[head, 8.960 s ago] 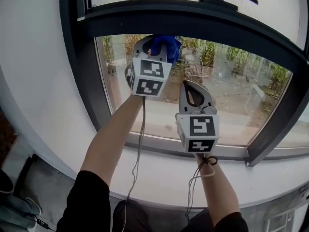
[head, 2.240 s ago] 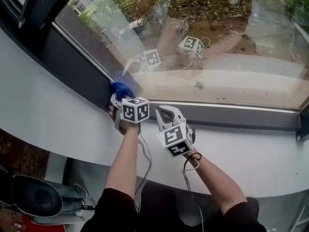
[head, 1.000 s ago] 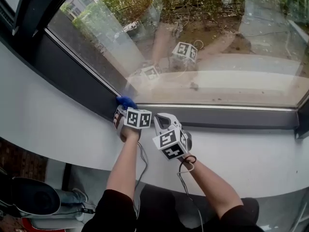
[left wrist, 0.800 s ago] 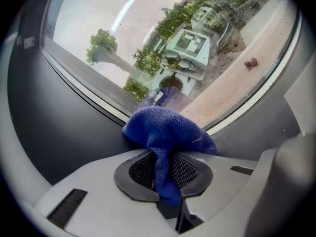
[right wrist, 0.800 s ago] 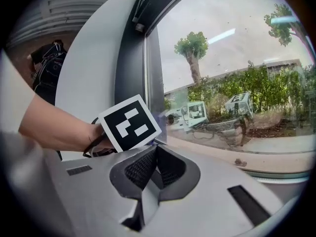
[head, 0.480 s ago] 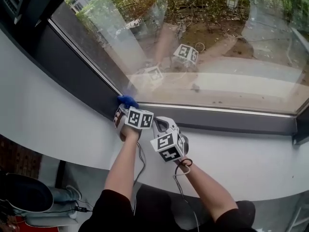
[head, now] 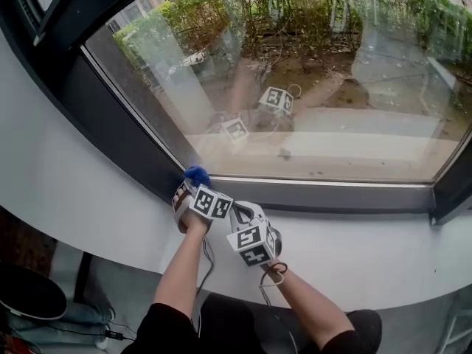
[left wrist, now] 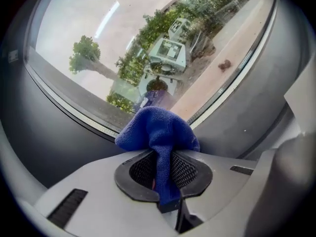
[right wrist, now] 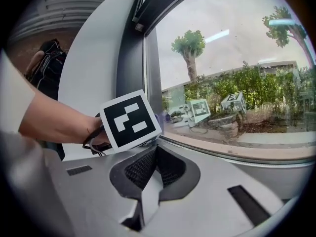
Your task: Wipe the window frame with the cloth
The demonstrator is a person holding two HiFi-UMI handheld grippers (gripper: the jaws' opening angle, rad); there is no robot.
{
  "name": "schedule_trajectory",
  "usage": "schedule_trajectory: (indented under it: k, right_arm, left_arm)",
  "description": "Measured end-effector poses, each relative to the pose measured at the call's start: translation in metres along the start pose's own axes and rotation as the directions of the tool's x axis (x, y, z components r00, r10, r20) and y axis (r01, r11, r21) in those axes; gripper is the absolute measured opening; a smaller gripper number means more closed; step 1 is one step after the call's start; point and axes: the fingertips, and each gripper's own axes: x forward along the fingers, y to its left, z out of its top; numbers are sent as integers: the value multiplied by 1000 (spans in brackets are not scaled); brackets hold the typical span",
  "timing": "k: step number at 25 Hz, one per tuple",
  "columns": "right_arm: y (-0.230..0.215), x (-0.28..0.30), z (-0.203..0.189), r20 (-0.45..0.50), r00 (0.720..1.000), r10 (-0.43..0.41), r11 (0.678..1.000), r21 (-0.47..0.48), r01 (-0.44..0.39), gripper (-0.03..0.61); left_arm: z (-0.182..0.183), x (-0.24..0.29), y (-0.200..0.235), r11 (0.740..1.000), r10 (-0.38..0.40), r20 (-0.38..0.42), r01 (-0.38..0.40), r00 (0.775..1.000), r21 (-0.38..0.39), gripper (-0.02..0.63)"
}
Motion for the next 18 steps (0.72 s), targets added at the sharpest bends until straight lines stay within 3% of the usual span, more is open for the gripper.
schedule_trajectory:
  k: [11, 18]
  right_arm:
    - [-17, -54, -14, -14, 997, -74, 997, -34, 74, 6]
    - [-15, -90, -16, -25, 993, -119, 992, -31, 119, 6]
  left_arm:
    - [34, -39, -45, 992, -88, 109, 76, 990, 104, 54]
    - [58, -72, -68, 980, -152, 198, 122, 968, 158, 54]
